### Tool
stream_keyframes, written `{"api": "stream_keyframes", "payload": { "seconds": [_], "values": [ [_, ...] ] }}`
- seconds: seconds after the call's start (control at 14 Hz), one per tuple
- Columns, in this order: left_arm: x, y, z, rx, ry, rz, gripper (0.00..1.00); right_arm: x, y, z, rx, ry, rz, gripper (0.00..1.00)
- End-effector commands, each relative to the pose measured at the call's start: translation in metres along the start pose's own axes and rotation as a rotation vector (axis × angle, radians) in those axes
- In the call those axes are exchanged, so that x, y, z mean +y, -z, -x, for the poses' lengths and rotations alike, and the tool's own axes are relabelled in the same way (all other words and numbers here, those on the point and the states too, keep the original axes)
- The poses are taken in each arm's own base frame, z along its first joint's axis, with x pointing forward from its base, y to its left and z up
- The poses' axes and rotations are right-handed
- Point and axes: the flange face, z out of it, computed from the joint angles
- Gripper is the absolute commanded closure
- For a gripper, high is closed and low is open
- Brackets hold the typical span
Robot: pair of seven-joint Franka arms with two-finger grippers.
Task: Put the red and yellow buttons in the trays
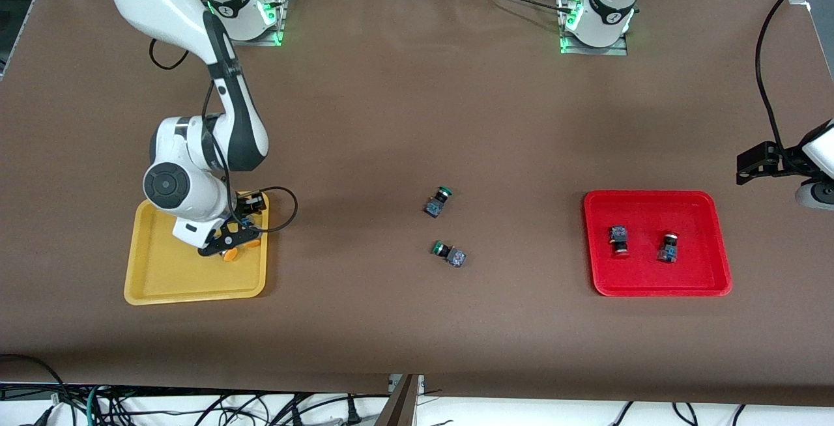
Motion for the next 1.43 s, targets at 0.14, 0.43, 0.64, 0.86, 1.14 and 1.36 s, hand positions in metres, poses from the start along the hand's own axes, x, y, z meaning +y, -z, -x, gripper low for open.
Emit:
{"api": "stream_keyframes", "payload": {
  "seconds": [0.14,0.43,0.64,0.86,1.14,1.36],
  "values": [
    [0.036,0.011,0.037,0.048,0.142,0.078,0.0,-0.021,0.125,0.048,0.008,-0.061,-0.116,0.01],
    [0.037,0.011,0.096,0.079,0.156,0.046,0.0,-0.017,0.205,0.093,0.061,-0.086,-0.159,0.01],
    [0.03,0.007,0.094,0.068,0.148,0.034,0.0,-0.012,0.23,0.113,0.06,-0.084,-0.131,0.0],
    [0.035,0.012,0.096,0.062,0.121,-0.025,0.0,-0.001,0.247,0.126,0.056,-0.072,-0.034,0.0],
    [0.035,0.003,0.092,0.032,0.132,-0.022,0.0,-0.007,0.252,0.135,0.027,-0.09,-0.043,0.0],
    [0.038,0.001,0.095,-0.005,0.12,-0.017,0.0,0.001,0.267,0.151,0.033,-0.122,-0.051,0.0]
  ]
}}
